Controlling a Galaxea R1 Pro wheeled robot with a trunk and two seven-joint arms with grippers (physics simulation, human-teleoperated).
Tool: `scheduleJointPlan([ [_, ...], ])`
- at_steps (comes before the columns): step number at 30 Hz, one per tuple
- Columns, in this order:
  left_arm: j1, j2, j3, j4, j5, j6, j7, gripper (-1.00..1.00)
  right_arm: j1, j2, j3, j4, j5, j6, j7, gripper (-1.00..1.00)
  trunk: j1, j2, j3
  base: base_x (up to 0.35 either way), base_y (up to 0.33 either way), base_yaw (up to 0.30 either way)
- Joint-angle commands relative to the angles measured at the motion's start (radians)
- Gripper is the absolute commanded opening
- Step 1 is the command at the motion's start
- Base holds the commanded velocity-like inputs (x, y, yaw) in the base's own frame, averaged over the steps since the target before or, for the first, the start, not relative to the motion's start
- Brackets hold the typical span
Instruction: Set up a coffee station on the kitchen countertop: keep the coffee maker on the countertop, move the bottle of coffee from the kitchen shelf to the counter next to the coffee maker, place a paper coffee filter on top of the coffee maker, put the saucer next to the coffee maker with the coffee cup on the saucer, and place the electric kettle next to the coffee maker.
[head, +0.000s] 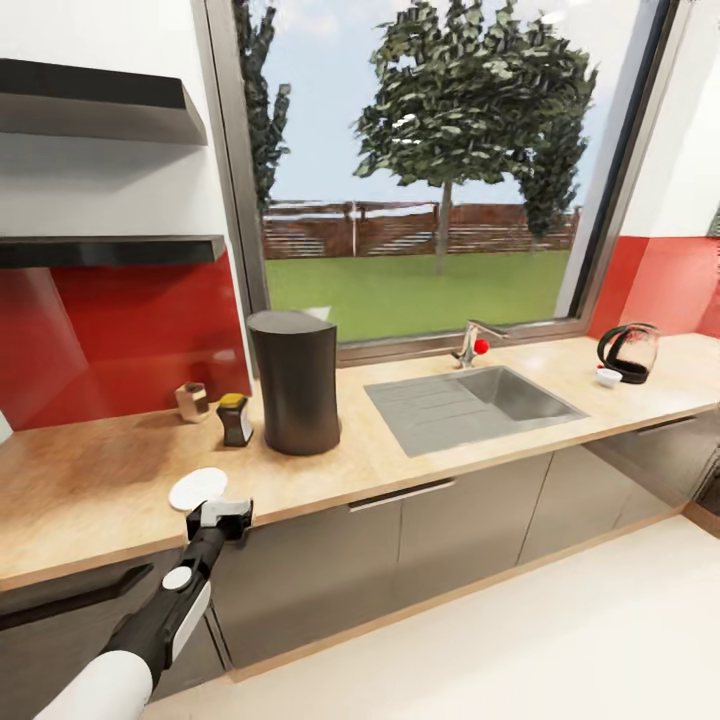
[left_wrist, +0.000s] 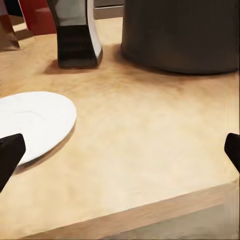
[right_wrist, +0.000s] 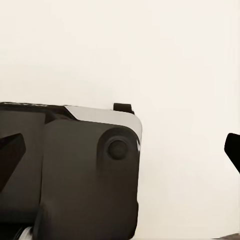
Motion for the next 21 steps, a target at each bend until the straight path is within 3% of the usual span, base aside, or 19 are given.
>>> scheduleJointPlan([
  [1,0.002,-0.001,0.001,0.0,-0.002,-0.003,0.0,1.0,-0.001,0.0,-0.008,0.001,0.01,-0.003,-0.004,1.0,0.0,-0.002,-0.002,-0.285,-0.15,0.034],
  [9,0.009,-0.017,-0.003,-0.002,-0.003,-0.003,-0.004,1.0,-0.001,0.0,-0.008,0.001,0.01,-0.003,-0.004,1.0,0.0,-0.002,-0.002,-0.16,-0.085,0.213],
  [14,0.06,-0.034,-0.028,-0.002,-0.011,-0.017,-0.016,1.0,-0.001,0.0,-0.008,0.001,0.01,-0.003,-0.004,1.0,0.0,-0.002,-0.002,-0.004,-0.002,0.133],
  [17,0.123,-0.036,-0.068,0.0,-0.01,-0.063,-0.027,1.0,-0.001,0.0,-0.008,0.001,0.01,-0.003,-0.004,1.0,0.0,-0.002,-0.002,-0.001,0.0,0.026],
  [20,0.191,-0.035,-0.078,0.001,-0.007,-0.08,-0.03,1.0,-0.001,0.0,-0.007,0.001,0.012,-0.003,-0.004,1.0,0.0,-0.002,-0.002,0.0,0.0,0.004],
  [21,0.26,-0.035,-0.081,0.002,-0.007,-0.085,-0.03,1.0,-0.001,0.0,-0.007,-0.001,0.012,-0.003,-0.004,1.0,0.0,-0.002,-0.002,0.0,0.0,0.0],
])
